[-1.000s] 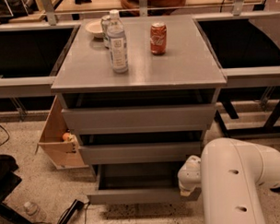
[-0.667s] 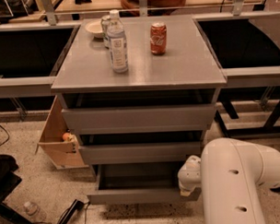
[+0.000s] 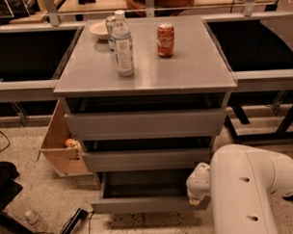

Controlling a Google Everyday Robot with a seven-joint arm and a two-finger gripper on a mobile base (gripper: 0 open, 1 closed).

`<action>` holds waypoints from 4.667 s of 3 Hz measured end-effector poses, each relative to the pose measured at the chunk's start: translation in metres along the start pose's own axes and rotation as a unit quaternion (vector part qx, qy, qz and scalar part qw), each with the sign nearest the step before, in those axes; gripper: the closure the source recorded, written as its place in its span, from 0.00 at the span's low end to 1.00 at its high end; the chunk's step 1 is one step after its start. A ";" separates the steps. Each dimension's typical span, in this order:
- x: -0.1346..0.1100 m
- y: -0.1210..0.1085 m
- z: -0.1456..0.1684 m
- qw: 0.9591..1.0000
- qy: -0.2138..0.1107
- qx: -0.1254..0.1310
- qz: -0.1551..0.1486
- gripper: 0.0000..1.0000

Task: Open bottom drawer

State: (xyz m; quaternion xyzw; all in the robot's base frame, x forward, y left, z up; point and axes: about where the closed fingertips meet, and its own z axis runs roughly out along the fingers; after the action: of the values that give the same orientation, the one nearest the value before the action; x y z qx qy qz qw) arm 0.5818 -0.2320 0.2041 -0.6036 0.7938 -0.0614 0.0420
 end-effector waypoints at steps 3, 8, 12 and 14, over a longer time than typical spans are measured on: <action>0.007 0.017 0.013 0.999 0.010 -0.031 0.009 0.00; 0.046 0.144 -0.025 0.985 0.076 -0.141 0.069 1.00; 0.071 0.170 -0.033 0.979 0.087 -0.156 0.098 1.00; 0.080 0.178 -0.034 0.977 0.088 -0.162 0.108 0.86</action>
Offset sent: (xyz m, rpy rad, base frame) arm 0.0000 0.0000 0.0000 0.0000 0.0000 0.0000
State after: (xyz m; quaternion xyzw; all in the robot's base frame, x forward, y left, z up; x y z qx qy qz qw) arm 0.3857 -0.2604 0.2119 -0.5054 0.8542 0.0199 -0.1204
